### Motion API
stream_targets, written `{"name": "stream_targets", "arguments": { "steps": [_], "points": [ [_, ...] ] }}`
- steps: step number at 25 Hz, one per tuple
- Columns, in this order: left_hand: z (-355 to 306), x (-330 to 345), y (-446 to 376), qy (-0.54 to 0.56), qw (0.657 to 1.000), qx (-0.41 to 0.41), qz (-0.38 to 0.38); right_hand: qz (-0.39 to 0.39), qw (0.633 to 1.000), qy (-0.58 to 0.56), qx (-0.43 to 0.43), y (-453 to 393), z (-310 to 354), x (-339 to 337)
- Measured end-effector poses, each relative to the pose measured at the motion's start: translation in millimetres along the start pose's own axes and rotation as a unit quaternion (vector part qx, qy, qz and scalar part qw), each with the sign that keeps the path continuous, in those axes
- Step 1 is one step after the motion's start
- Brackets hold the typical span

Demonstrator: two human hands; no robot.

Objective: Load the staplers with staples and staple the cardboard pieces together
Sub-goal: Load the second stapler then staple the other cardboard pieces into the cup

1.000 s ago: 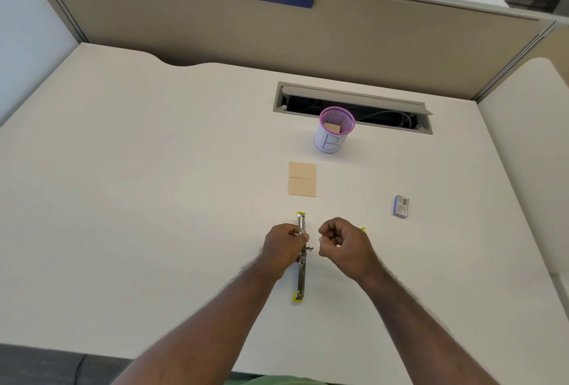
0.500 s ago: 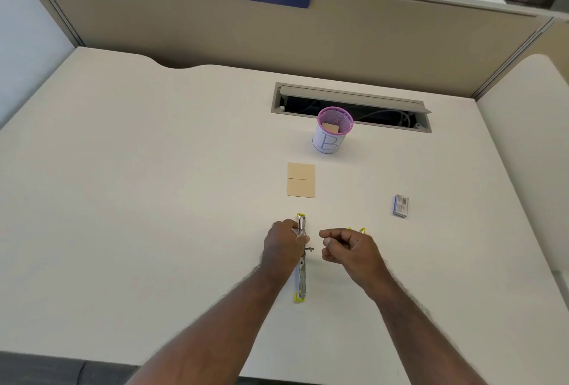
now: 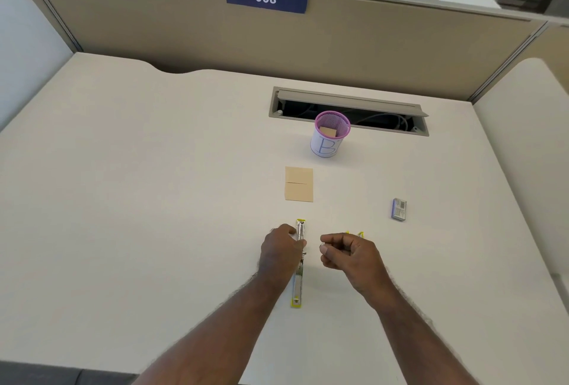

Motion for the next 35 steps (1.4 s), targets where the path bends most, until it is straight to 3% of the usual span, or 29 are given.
{"name": "stream_targets", "arguments": {
  "steps": [5, 8, 10, 14, 19, 24, 28, 35],
  "points": [
    [-6, -17, -14, -0.008, 0.995, 0.087, -0.056, -0.015, 1.000, 0.013, -0.012, -4, 10, -11],
    [-13, -34, -29, -0.063, 0.968, 0.203, -0.133, -0.039, 0.998, 0.038, -0.042, -17, 27, -18],
    [-13, -36, -41, -0.129, 0.950, 0.243, -0.145, -0.071, 0.992, 0.064, -0.087, -31, 47, -22],
    [-8, -26, -61, -0.246, 0.925, 0.263, -0.124, -0.151, 0.955, 0.130, -0.220, -65, 108, -21],
    [-7, -24, -68, -0.283, 0.906, 0.284, -0.140, -0.183, 0.908, 0.259, -0.274, -120, 157, -5],
    [5, -22, -68, -0.275, 0.909, 0.284, -0.134, -0.224, 0.889, 0.316, -0.244, -156, 172, 4],
    [5, -21, -69, -0.282, 0.907, 0.281, -0.135, -0.247, 0.852, 0.401, -0.230, -173, 176, 16],
    [7, -19, -71, -0.279, 0.908, 0.281, -0.140, -0.229, 0.841, 0.439, -0.218, -194, 180, 26]
  ]
}}
Point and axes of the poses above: each hand's wrist, its own y-axis away from the middle knuckle, its own x-axis out of the palm, z = x × y, the point moved 7 cm from there along -y, towards the middle knuckle, and after that the axes turned 13 degrees about -z, right-handed, at the moved point
